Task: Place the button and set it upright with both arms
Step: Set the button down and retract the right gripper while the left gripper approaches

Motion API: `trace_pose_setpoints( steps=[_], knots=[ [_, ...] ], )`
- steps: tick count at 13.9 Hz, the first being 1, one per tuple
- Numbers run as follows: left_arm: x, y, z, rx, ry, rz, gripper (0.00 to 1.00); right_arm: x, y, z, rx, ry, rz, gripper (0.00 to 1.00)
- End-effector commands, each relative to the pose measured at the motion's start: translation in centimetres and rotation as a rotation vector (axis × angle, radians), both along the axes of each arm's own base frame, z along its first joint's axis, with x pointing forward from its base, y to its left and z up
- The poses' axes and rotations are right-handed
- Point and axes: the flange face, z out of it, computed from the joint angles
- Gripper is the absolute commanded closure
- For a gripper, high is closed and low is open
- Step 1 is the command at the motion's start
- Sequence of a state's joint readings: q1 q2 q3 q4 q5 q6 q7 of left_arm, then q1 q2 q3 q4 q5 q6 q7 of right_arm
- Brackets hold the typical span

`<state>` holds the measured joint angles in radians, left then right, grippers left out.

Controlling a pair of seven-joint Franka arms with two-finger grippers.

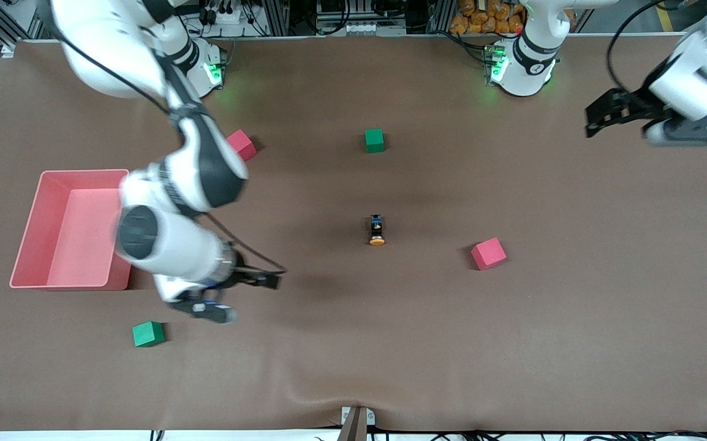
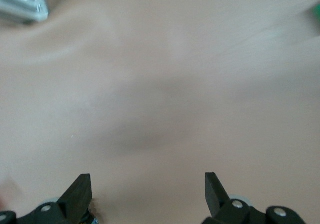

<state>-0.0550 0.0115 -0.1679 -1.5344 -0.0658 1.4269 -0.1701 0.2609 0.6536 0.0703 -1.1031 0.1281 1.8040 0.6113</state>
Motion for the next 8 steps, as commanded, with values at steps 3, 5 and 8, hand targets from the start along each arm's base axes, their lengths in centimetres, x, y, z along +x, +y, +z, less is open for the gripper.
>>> trace_pose_setpoints(
  steps=[3,5,8],
  knots=[
    [2.1,-9.5,-9.8,-0.069,0.207,-0.078,0.00,-2.1,-10.3,9.2,-0.046,-0.004,0.013,0.00],
    [2.0,-13.9,-14.3,-0.054,0.289,-0.089,0.00,-3.2,-12.7,11.6,-0.061,0.003,-0.003,0.00],
    [0.6,-19.4,-20.8,-0.025,0.408,-0.113,0.00,-5.2,-15.1,14.6,-0.112,0.017,-0.008,0.00]
  ],
)
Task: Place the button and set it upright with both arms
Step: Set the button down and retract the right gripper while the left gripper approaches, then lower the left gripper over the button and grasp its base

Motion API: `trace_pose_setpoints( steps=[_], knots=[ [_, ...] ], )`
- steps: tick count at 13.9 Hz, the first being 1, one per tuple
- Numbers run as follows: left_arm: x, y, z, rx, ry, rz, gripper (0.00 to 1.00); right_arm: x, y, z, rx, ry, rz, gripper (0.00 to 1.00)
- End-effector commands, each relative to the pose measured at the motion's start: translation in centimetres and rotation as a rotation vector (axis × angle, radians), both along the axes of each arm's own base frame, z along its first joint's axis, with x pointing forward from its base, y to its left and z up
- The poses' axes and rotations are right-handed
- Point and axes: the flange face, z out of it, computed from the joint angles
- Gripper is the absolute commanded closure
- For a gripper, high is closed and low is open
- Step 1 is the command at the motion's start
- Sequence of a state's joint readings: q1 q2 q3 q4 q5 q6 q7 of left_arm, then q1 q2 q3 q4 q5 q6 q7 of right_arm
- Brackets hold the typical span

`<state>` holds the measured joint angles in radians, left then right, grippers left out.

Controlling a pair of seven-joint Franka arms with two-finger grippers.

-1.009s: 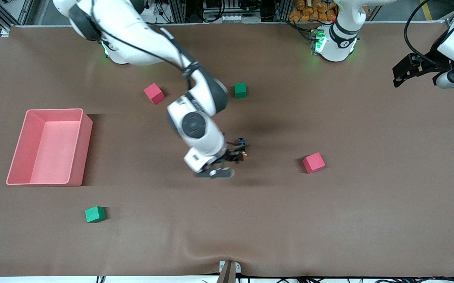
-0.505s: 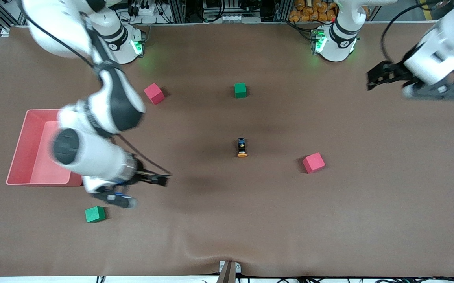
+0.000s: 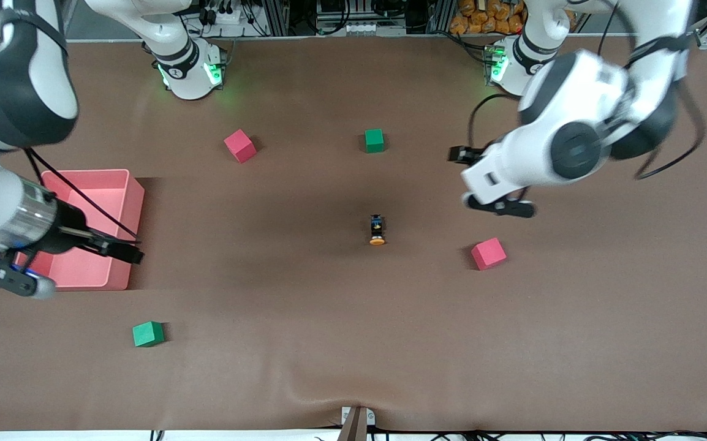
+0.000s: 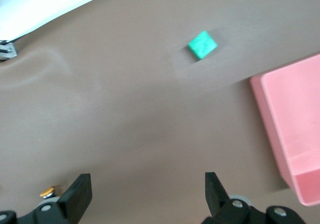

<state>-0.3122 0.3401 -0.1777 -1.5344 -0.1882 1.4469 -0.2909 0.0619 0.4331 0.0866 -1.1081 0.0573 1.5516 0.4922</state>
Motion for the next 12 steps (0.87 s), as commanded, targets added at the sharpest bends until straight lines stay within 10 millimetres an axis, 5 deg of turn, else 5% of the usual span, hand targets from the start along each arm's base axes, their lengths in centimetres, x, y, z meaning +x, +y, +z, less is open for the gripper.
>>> trace_pose_setpoints(
  steps=[1,5,9,12],
  knots=[
    [0.4,-3.1,-3.7,-0.001,0.072,0.042,0.00,-2.8,-1.0,1.9,-0.061,0.024,0.032,0.00],
    [1.5,-8.2,-10.2,-0.008,0.122,0.084,0.00,-7.1,-2.5,5.0,-0.092,-0.001,0.088,0.00],
    [2.0,-12.7,-13.0,0.005,0.041,0.205,0.00,-13.4,-3.5,5.3,-0.117,-0.109,0.149,0.00],
    [2.5,-14.3,-15.9,-0.035,-0.006,0.230,0.00,-14.3,-4.5,5.5,-0.125,-0.120,0.173,0.00]
  ],
)
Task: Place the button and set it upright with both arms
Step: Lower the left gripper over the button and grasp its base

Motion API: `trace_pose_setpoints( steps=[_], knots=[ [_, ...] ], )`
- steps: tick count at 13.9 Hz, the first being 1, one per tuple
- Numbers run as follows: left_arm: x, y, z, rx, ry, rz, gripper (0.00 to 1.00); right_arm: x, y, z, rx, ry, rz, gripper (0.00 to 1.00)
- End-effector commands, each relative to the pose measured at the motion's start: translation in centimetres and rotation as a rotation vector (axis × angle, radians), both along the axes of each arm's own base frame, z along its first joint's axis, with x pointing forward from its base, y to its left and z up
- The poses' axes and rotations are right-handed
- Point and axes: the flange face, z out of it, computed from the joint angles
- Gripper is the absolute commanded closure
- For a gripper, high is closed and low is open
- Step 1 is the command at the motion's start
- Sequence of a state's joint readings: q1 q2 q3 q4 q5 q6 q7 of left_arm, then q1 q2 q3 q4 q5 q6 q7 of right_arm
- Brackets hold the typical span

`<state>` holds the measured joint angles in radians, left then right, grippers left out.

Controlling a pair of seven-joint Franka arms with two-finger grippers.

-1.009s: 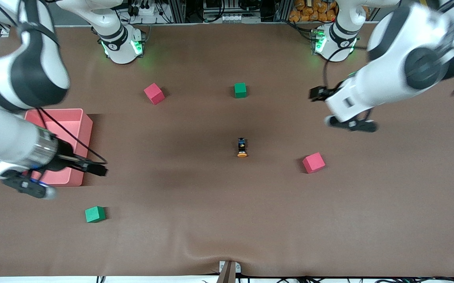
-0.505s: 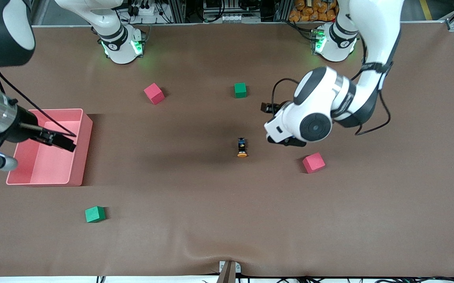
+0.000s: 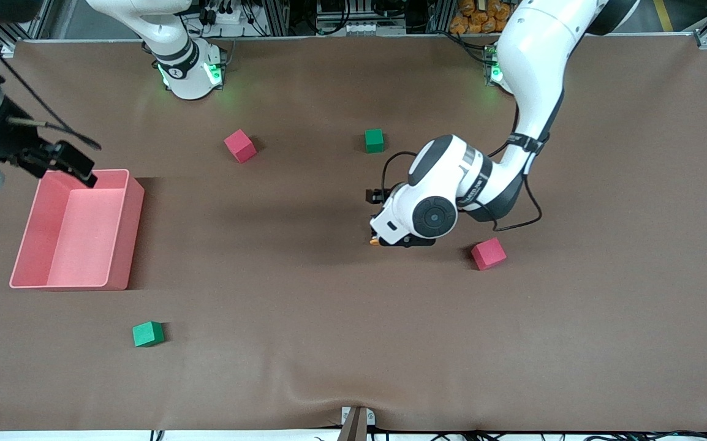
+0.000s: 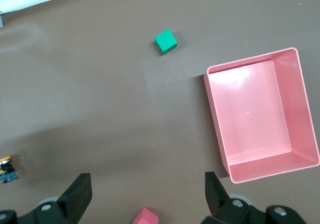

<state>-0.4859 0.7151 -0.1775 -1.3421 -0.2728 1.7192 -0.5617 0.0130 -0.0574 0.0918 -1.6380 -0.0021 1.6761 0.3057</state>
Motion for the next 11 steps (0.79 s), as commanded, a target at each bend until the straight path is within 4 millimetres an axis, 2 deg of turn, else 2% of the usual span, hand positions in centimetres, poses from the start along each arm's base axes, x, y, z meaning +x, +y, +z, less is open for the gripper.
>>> trace_pose_setpoints(
  steps=[1,5,6,9,11],
  knots=[
    [1.2,-1.2,-2.0,-0.036,-0.027,0.047,0.00,-1.3,-1.2,-0.5,-0.030,-0.016,0.049,0.00],
    [1.9,-2.1,-4.3,-0.058,-0.059,0.069,0.00,-0.3,-1.7,1.4,-0.027,-0.054,0.055,0.00],
    [2.0,-2.3,-4.9,-0.060,-0.069,0.073,0.00,0.1,-2.2,1.2,-0.026,-0.054,0.079,0.00],
    [2.3,-1.9,-6.4,-0.051,-0.070,0.064,0.00,1.3,-2.3,2.5,-0.020,-0.078,0.123,0.00],
    [2.4,-2.1,-6.8,-0.059,-0.087,0.054,0.00,1.4,-2.4,2.6,-0.017,-0.080,0.122,0.00]
  ],
)
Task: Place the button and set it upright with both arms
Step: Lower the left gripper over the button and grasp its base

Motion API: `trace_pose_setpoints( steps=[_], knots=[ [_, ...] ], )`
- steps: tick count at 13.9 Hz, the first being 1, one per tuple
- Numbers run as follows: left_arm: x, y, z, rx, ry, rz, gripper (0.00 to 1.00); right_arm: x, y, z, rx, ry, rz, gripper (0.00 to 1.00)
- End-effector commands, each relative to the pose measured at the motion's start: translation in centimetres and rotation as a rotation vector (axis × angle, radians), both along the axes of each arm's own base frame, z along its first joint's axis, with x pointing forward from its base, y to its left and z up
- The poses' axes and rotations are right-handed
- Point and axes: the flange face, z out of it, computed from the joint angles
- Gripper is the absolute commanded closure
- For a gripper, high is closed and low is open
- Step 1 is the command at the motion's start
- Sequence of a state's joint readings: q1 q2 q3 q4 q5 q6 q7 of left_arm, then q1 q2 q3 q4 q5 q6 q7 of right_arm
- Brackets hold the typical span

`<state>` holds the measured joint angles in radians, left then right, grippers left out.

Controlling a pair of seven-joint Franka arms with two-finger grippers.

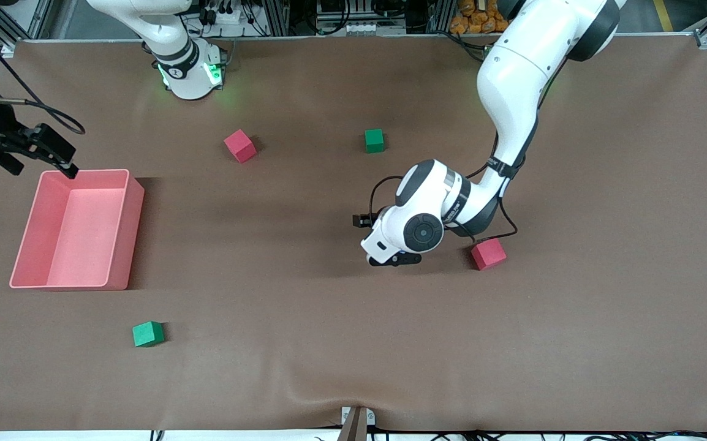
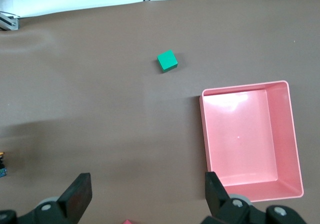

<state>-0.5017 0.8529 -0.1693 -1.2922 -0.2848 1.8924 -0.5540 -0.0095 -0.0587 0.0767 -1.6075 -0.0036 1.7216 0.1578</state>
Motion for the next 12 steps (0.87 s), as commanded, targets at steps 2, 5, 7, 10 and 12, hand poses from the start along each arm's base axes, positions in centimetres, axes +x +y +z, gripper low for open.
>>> trace_pose_setpoints(
  steps=[2,5,7,10,12],
  knots=[
    [0.1,-1.5,-1.0,-0.021,-0.041,-0.005,0.00,1.1,-0.1,1.0,0.000,-0.011,0.017,0.00],
    [0.6,-0.8,-2.5,-0.004,-0.072,-0.033,0.05,1.1,0.0,1.0,-0.006,0.030,0.021,0.00],
    [0.6,-1.1,-2.9,-0.001,-0.094,-0.042,0.07,1.0,0.2,1.0,-0.014,0.031,0.023,0.00],
    [0.3,-1.2,-4.0,0.005,-0.087,-0.044,0.10,1.0,-0.2,0.8,-0.013,0.045,0.020,0.00],
    [0.1,-1.1,-4.1,0.011,-0.073,-0.050,0.14,0.9,-0.3,0.9,-0.031,0.047,0.033,0.00]
  ],
)
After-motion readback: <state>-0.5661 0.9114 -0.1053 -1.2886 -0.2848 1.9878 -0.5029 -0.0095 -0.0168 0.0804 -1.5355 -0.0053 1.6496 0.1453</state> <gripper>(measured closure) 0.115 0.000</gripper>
